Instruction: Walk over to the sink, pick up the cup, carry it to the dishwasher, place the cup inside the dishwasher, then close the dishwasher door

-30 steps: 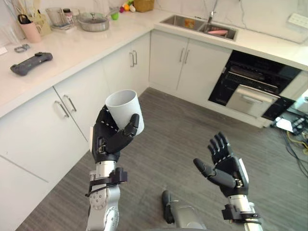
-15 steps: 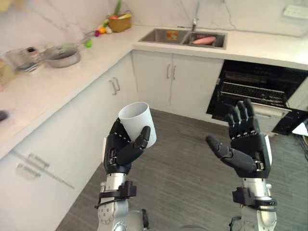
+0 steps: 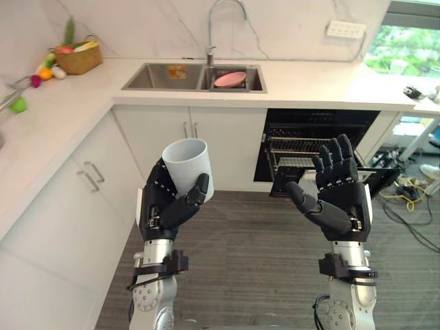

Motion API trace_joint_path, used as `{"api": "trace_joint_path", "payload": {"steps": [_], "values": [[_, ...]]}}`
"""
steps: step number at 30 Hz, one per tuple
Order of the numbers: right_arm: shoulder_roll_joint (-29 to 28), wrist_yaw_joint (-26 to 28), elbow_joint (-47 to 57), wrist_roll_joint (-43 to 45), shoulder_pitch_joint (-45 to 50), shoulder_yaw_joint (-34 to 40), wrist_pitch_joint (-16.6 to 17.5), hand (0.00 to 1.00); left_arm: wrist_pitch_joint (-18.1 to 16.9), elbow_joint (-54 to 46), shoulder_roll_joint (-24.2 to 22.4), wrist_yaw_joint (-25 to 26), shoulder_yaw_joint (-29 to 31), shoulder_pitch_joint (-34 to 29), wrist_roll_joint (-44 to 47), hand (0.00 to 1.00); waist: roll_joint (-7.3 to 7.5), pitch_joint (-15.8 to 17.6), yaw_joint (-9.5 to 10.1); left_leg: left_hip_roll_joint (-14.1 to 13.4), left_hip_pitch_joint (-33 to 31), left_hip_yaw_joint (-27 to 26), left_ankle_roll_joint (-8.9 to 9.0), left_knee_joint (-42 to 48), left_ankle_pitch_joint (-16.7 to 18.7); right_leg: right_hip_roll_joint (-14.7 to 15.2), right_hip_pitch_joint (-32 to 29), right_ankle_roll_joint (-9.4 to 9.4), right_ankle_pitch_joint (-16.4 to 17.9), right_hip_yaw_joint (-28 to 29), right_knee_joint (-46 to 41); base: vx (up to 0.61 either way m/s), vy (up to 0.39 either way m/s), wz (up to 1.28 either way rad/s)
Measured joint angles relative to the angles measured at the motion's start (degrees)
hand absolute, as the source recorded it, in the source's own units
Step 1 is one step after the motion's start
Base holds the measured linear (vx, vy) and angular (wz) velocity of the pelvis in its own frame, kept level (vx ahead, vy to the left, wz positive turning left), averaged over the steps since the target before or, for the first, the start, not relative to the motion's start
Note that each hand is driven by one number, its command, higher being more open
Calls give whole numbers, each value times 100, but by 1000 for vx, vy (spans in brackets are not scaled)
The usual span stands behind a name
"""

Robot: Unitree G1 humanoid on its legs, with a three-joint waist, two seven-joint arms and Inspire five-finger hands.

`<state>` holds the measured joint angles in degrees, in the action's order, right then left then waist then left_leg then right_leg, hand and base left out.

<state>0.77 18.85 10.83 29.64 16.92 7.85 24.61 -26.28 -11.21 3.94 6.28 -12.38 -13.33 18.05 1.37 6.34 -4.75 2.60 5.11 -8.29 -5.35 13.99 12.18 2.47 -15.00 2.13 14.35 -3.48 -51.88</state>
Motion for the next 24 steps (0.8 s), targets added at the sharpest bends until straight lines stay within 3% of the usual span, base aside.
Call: {"api": "trace_joint_path", "payload": {"steps": [1,2,4,5,6,8,10,11,12,13,14,15,17,19,20,22,23,24], "values": [[0,0,66,0,47,34,0,100,-1,0,18,-9,2,71,1,0,-18,9,-25,-38,116,1,61,-79,35,-49,-54,6,12,-108,486,516,23,-11],[1,2,202,2,147,72,40,100,-31,-5,38,-21,22,134,3,0,-42,25,-45,-103,394,-19,220,-211,153,-144,-98,-50,-71,-301,1568,554,-7,-27],[3,-1,360,2,185,46,100,100,-82,-33,49,-17,131,46,20,0,-11,6,-28,-120,839,-121,406,-220,476,-323,12,-274,-834,-591,2987,583,-29,-46],[35,-29,470,3,181,9,149,100,-97,-60,70,-16,184,-30,23,0,78,-44,-19,-16,1077,-202,458,-117,726,-331,86,-957,-1899,-774,3475,582,-8,-74],[276,-80,448,11,66,13,200,100,-75,52,-60,0,187,-80,24,0,-316,-49,21,-296,1207,-240,468,142,937,-610,201,-1015,-1670,-833,3289,558,6,-79],[450,-155,449,17,-78,17,185,100,-108,41,-42,-2,181,2,16,0,-386,3,82,-363,1143,-272,512,630,880,-806,285,-995,-1376,-603,3266,456,-6,-80],[518,-332,468,24,-206,42,183,100,-105,66,-39,7,83,94,2,0,-442,103,53,-583,680,-342,669,2225,566,-998,623,-999,-1098,-417,3340,437,-27,-55],[518,-370,514,31,-224,48,174,100,-106,66,-49,8,20,96,1,0,-472,150,56,-692,419,-330,730,2918,223,-1059,794,-995,-986,-331,3386,371,7,-61],[520,-399,662,55,-225,-18,160,100,-108,67,-63,11,-108,34,-7,0,-501,202,118,-907,-98,-320,780,4187,-753,-1146,1102,-1035,-891,-97,3542,354,52,-71],[486,-398,830,50,-217,-74,162,100,-107,67,-43,10,-247,-21,-10,0,-595,154,117,-1154,-725,-314,763,5108,-658,-1211,1326,-1065,-836,51,3703,360,71,-72],[462,-395,896,47,-220,-90,172,100,-106,70,-39,1,-322,-25,-19,0,-592,158,111,-1230,-976,-309,732,5313,-542,-1213,1434,-1115,-836,143,3768,460,102,-83],[470,-328,960,44,-227,-167,193,100,-105,96,-49,-30,-407,-28,-151,0,-527,201,160,-1261,-1381,-301,696,5136,-223,-1162,1725,-1110,-820,463,3925,323,63,-81],[527,-261,960,46,-230,-198,190,100,-107,101,-49,-55,-405,-26,-223,0,-503,214,255,-1205,-1590,-254,711,4360,65,-1076,1938,-1035,-845,822,4008,377,118,-108],[691,-258,952,63,-352,-204,184,100,-114,98,-44,-50,-341,-20,-220,0,-485,223,277,-749,-1702,415,752,2197,190,-911,2023,-961,-800,1413,4067,456,245,-126],[721,-261,946,64,-408,-212,181,100,-119,96,-41,-49,-320,-17,-220,0,-479,228,285,-617,-1700,704,780,1660,161,-872,2024,-923,-770,1586,4071,403,281,-125],[789,-270,886,73,-608,-263,163,100,-121,93,-40,-11,-257,-17,-218,0,-554,180,294,-416,-1728,1652,832,454,-224,-849,2046,-697,-548,2146,4059,358,276,-130],[812,-279,868,73,-627,-289,145,100,-120,93,-43,-9,-259,-17,-216,0,-574,167,295,-444,-1720,1743,801,305,-420,-884,2059,-638,-469,2273,4028,341,301,-124],[861,-296,844,85,-615,-360,107,100,-121,92,-50,-9,-289,-19,-216,0,-638,121,298,-566,-1657,1710,925,207,-1083,-982,2055,-542,-291,2485,3900,272,255,-91]]}}
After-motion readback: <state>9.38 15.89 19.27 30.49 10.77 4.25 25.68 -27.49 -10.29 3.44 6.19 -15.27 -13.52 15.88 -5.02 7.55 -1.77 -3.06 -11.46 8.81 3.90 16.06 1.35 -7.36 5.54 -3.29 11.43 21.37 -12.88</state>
